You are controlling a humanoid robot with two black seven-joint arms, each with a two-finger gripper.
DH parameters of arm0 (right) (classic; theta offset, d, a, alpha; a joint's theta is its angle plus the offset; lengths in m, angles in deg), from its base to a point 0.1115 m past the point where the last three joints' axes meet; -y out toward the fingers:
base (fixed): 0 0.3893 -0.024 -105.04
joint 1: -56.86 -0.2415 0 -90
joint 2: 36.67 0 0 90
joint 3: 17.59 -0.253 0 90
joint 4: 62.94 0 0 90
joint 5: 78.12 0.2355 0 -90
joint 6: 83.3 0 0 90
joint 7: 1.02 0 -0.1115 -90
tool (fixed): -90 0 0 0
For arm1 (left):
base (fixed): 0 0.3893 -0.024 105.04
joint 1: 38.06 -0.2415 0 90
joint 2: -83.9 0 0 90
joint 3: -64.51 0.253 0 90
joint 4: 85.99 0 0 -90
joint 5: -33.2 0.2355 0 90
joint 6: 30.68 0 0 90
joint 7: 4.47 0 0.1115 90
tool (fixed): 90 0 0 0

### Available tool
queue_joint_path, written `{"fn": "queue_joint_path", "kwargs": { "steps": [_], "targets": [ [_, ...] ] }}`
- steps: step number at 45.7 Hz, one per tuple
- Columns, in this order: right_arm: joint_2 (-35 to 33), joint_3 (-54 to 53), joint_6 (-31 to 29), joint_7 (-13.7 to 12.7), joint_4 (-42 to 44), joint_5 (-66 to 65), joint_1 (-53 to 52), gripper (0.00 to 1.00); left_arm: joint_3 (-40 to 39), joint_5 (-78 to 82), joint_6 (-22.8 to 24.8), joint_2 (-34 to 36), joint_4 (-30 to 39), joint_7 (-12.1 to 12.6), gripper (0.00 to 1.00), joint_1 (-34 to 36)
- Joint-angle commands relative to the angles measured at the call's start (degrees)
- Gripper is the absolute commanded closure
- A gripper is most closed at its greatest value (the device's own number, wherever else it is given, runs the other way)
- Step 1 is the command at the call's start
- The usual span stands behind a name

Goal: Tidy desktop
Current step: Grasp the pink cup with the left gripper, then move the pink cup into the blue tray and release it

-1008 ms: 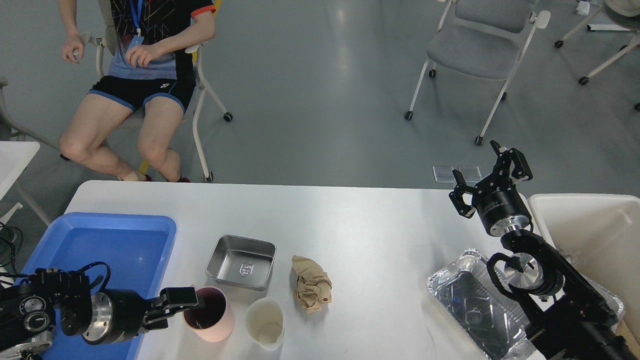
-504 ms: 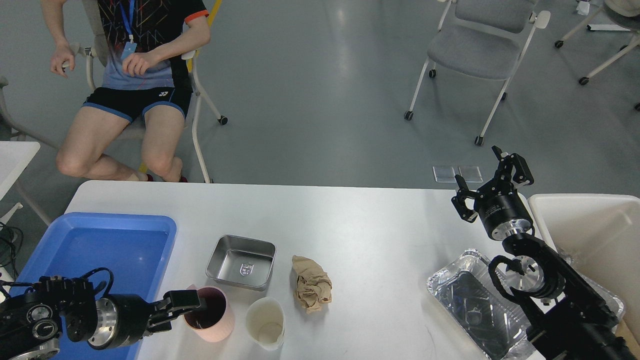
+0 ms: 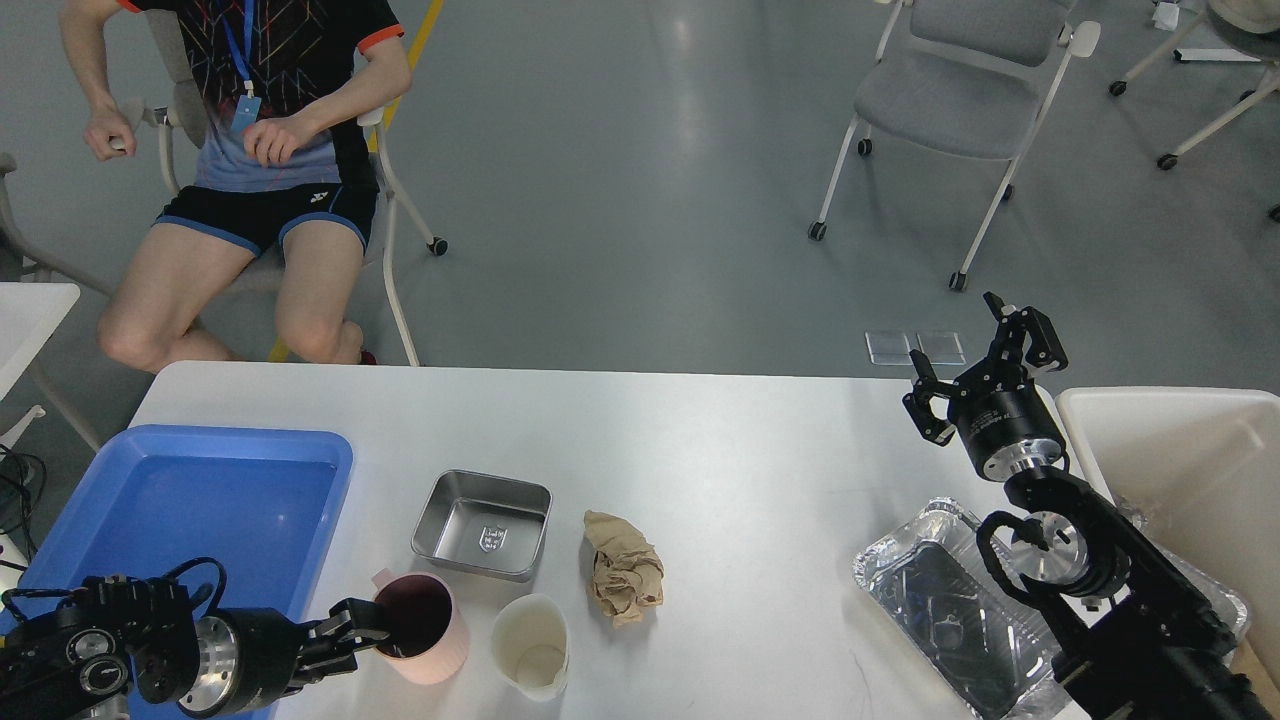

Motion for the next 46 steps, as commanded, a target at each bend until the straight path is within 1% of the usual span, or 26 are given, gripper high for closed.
{"fn": "queue_joint_path", "kwargs": {
  "steps": [1, 3, 8, 9, 16, 22, 25, 28, 31, 34, 41, 44, 46],
  "targets": [
    [0.05, 0.03, 0.00, 0.00, 0.00, 0.01, -0.01, 0.00, -0.02, -0.01, 0.05, -0.60, -0.01, 1.44, 0.84, -0.20],
    [0.05, -0.06, 0.00, 0.00, 0.00, 0.01, -0.01, 0.00, -0.02, -0.01, 0.05, -0.77, 0.08, 1.79, 0.87, -0.20],
    [0.05, 0.03, 0.00, 0.00, 0.00, 0.01, -0.01, 0.00, -0.11, -0.01, -0.04, -0.86, 0.08, 1.71, 0.99, 0.07],
    [0.05, -0.06, 0.00, 0.00, 0.00, 0.01, -0.01, 0.00, -0.11, 0.17, -0.04, -0.86, 0.16, 1.71, 1.00, 0.07],
    [0.05, -0.06, 0.00, 0.00, 0.09, 0.01, -0.01, 0.00, -0.19, 0.25, 0.32, -0.42, 0.52, 1.71, 1.00, 0.15],
    [0.05, 0.03, 0.00, 0.00, 0.09, 0.01, 0.07, 0.00, -0.37, 0.52, 0.58, 0.81, 2.36, 1.80, 1.00, 0.33],
    [0.05, 0.03, 0.00, 0.00, 0.09, 0.01, -0.01, 0.00, -0.72, 0.43, 0.93, 3.08, 4.11, 1.88, 1.00, 0.51],
    [0.05, 0.03, 0.00, 0.00, 0.09, 0.01, -0.01, 0.00, -1.25, 0.43, 2.33, 6.42, 6.31, 2.32, 1.00, 0.94],
    [-0.04, 0.03, 0.00, 0.00, 0.09, 0.01, -0.01, 0.00, -2.65, 0.17, 4.88, 10.73, 7.98, 3.20, 1.00, 1.82],
    [-0.04, 0.03, 0.00, 0.00, 0.17, 0.01, -0.01, 0.00, -6.24, -0.36, 8.83, 15.38, 8.86, 4.34, 1.00, 2.44],
    [0.14, 0.03, 0.00, 0.00, 0.87, 0.01, -0.19, 0.00, -22.14, -4.22, 22.45, 24.35, 8.51, 4.61, 1.00, 2.35],
    [0.31, 0.03, 0.00, 0.00, 1.14, 0.01, -0.28, 0.00, -27.25, -7.03, 26.76, 27.95, 8.43, 4.61, 1.00, 2.26],
    [0.40, 0.03, 0.00, 0.00, 1.14, 0.01, -0.37, 0.00, -29.63, -8.96, 28.78, 30.24, 8.43, 4.61, 1.00, 2.26]
  ]
}}
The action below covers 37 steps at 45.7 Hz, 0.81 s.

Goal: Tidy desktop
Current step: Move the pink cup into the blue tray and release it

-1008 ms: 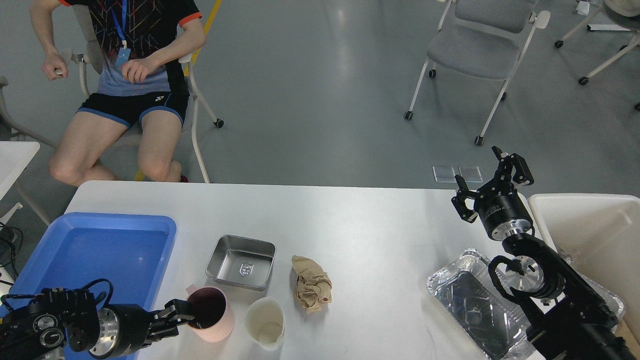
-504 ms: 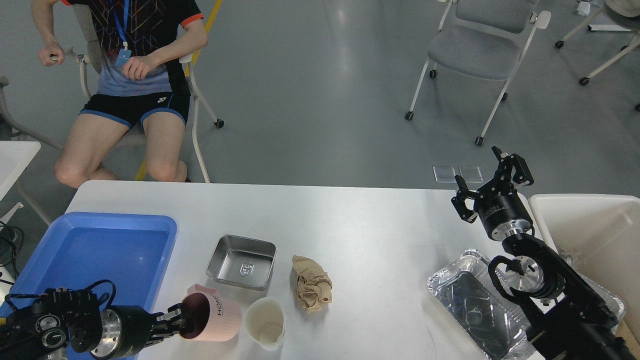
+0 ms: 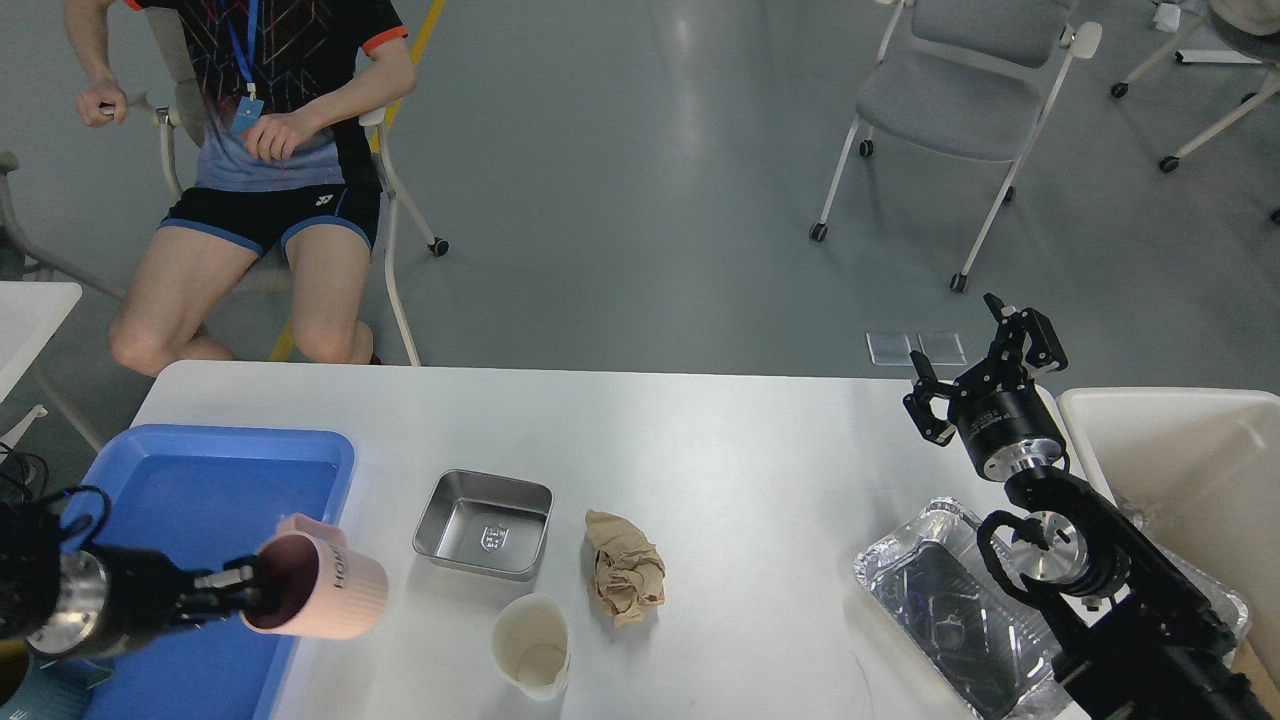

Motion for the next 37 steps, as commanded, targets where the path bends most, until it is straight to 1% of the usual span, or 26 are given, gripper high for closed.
{"fn": "queue_joint_path", "kwargs": {
  "steps": [1, 4, 8, 12, 15, 23, 28, 31, 37],
  "targets": [
    [0.29, 0.00, 0.00, 0.00, 0.29, -0.01, -0.19, 0.00, -8.49, -5.34, 7.33, 6.99, -0.21, 0.03, 1.00, -0.12],
    [0.38, 0.00, 0.00, 0.00, 0.29, -0.01, -0.36, 0.00, -9.90, -7.80, 8.56, 9.80, -0.21, 0.03, 1.00, -0.12],
    [0.55, 0.00, 0.00, 0.00, 0.29, -0.01, -0.28, 0.00, -10.17, -9.83, 8.74, 11.92, -0.21, 0.03, 1.00, -0.03],
    [0.55, 0.00, 0.00, 0.00, 0.29, -0.01, -0.19, 0.00, -8.85, -9.92, 7.86, 11.13, -0.64, 0.30, 1.00, -0.73],
    [0.64, 0.00, 0.00, 0.00, 0.29, -0.01, -0.19, 0.00, -5.96, -9.83, 7.07, 9.47, -1.70, 0.30, 1.00, -0.82],
    [0.55, 0.00, 0.00, 0.00, 0.29, -0.01, -0.10, 0.00, 6.69, -9.21, 1.19, 4.46, -6.88, 0.47, 1.00, -1.00],
    [0.38, 0.00, 0.00, 0.00, 0.38, -0.01, -0.01, 0.00, 15.39, -9.30, -3.29, 2.87, -8.47, 0.21, 1.00, -0.91],
    [0.29, 0.00, 0.00, 0.00, 0.81, -0.01, -0.01, 0.00, 19.35, -9.30, -6.54, 2.87, -8.56, 0.21, 1.00, -0.91],
    [0.55, 0.00, -0.08, 0.00, 1.78, -0.01, -0.10, 0.00, 23.66, -9.30, -11.11, 2.61, -9.35, 0.12, 1.00, -1.09]
  ]
}}
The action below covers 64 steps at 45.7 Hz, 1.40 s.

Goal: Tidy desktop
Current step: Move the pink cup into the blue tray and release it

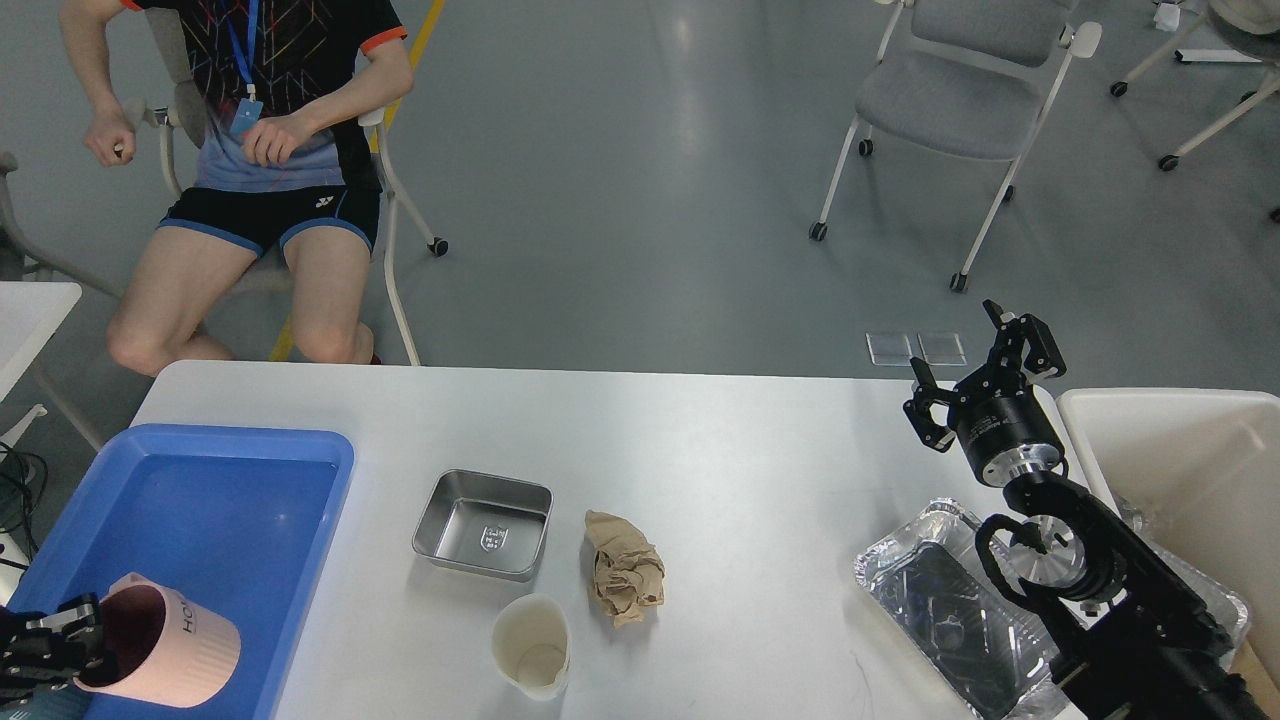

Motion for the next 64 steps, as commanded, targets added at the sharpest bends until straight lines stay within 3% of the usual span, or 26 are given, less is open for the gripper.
{"fn": "queue_joint_path", "kwargs": {
  "steps": [1, 19, 41, 47, 50, 53, 58, 64],
  "targets": [
    [0.32, 0.00, -0.09, 0.00, 0.69, -0.01, -0.17, 0.00, 4.40, -0.01, -4.56, -0.35, -1.03, -0.04, 1.00, -0.15],
    [0.58, 0.00, -0.09, 0.00, 1.04, -0.01, -0.26, 0.00, 8.28, -0.09, -8.87, -5.80, -7.63, 0.05, 0.99, -0.41],
    [0.76, 0.00, -0.09, 0.00, 1.04, -0.01, -0.35, 0.00, 7.66, -0.53, -9.05, -5.97, -7.54, -0.04, 0.72, -0.41],
    [0.76, 0.00, -0.09, 0.00, 1.04, -0.01, -0.35, 0.00, 7.40, -0.71, -9.05, -5.97, -7.36, -0.65, 0.54, -0.24],
    [0.76, 0.00, -0.09, 0.00, 1.04, -0.01, -0.43, 0.00, 7.05, -0.80, -8.87, -5.54, -7.10, -1.27, 0.34, 0.11],
    [0.85, 0.00, -0.09, 0.00, 1.04, -0.01, -0.43, 0.00, 5.91, -0.80, -8.35, -4.48, -6.14, -3.81, 0.11, 0.12],
    [1.11, 0.00, -0.09, 0.00, 1.04, -0.01, -0.43, 0.00, 4.32, -1.15, -5.28, -1.14, -3.76, -8.21, 0.06, 0.47],
    [1.46, 0.09, -0.09, 0.00, 1.13, -0.01, -0.61, 0.00, 1.25, -3.60, -0.62, 3.86, -0.51, -9.01, 0.05, 0.64]
  ]
}}
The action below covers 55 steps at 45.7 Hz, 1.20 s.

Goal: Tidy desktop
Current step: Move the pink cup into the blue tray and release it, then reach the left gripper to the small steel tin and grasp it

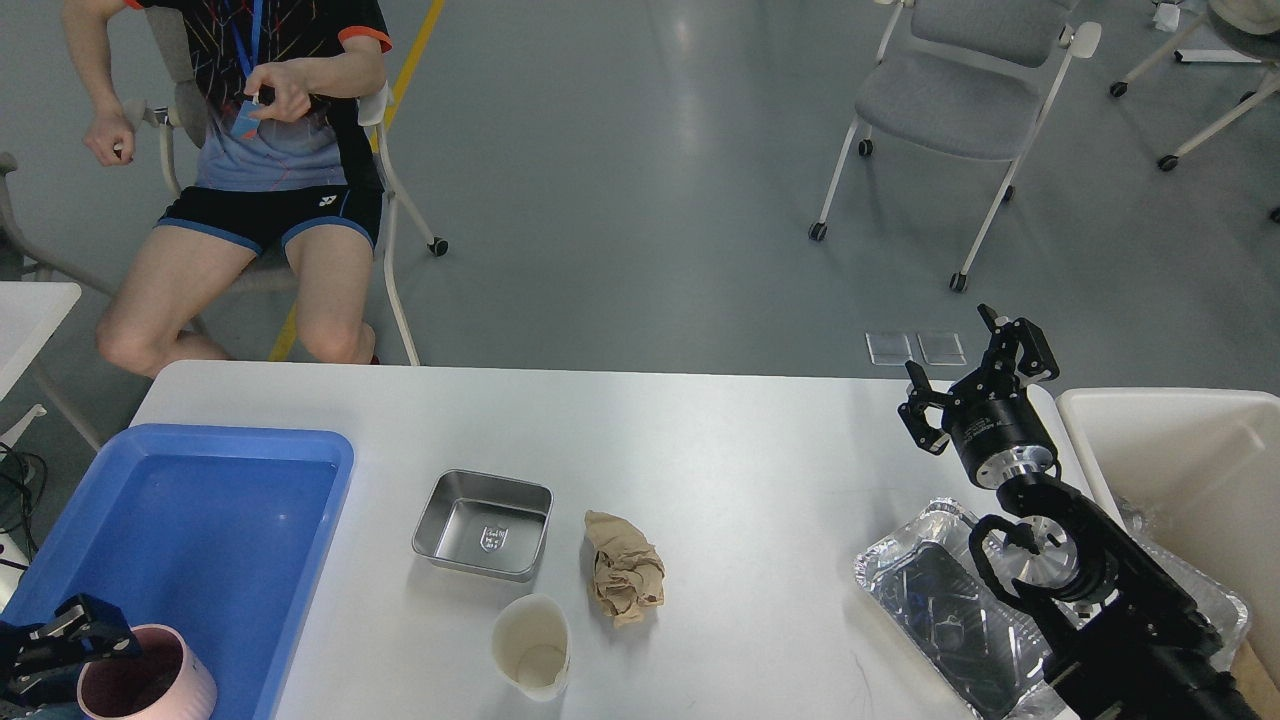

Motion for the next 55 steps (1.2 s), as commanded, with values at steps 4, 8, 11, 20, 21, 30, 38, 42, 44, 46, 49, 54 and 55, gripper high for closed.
{"fn": "queue_joint_path", "kwargs": {
  "steps": [4, 8, 11, 20, 21, 30, 38, 42, 44, 46, 49, 54, 55],
  "targets": [
    [1.18, 0.09, 0.00, 0.00, 0.61, -0.01, -0.20, 0.00, -4.79, -3.73, 5.25, 8.86, 5.32, -0.92, 0.05, 0.12],
    [1.80, 0.09, 0.00, 0.00, 0.88, -0.10, -0.64, 0.00, -7.59, -5.13, 7.09, 13.60, 6.55, -1.01, 0.05, 1.52],
    [1.89, 0.09, 0.00, 0.00, 0.88, -0.10, -0.82, 0.00, -9.79, -5.75, 8.50, 16.51, 6.47, -1.01, 0.05, 3.63],
    [2.06, 0.09, 0.00, 0.00, 0.96, -0.10, -1.17, 0.00, -12.53, -5.75, 12.28, 21.87, 6.29, -0.92, 0.05, 12.24],
    [2.06, 0.09, 0.00, 0.00, 0.96, -0.10, -1.17, 0.00, -12.44, -5.75, 12.81, 21.96, 6.29, -0.83, 0.05, 13.21],
    [2.06, 0.09, 0.09, 0.00, 0.96, -0.10, -1.17, 0.00, -12.17, -5.67, 12.81, 20.56, 6.12, -0.04, 0.05, 15.77],
    [2.15, 0.09, 0.00, 0.00, 0.96, -0.10, -1.08, 0.00, -11.82, 0.03, 8.95, 3.79, 4.10, 2.41, 0.05, 16.21],
    [1.98, 0.09, 0.00, 0.00, 0.88, -0.10, -0.73, 0.00, -11.82, 8.81, 8.24, -3.68, 2.08, 6.37, 0.05, 16.82],
    [1.89, 0.09, 0.00, 0.00, 0.88, -0.10, -0.65, 0.00, -11.65, 12.86, 7.80, -8.51, 0.24, 7.69, 0.05, 17.43],
    [1.89, 0.09, 0.00, 0.00, 0.96, -0.10, -0.64, 0.00, -11.39, 15.85, 7.62, -13.17, -2.22, 8.05, 0.05, 17.79],
    [1.98, 0.09, 0.00, 0.00, 0.96, -0.10, -0.64, 0.00, -11.30, 19.46, 7.54, -20.03, -6.53, 8.31, 0.05, 17.96],
    [2.24, 0.09, 0.00, 0.00, 0.88, -0.10, -0.65, 0.00, -11.30, 23.94, 7.45, -30.49, -13.21, 8.66, 0.05, 18.05],
    [2.24, 0.09, 0.00, 0.00, 0.88, -0.10, -0.64, 0.00, -11.12, 24.82, 7.45, -32.42, -14.61, 8.66, 0.05, 18.05]
  ]
}}
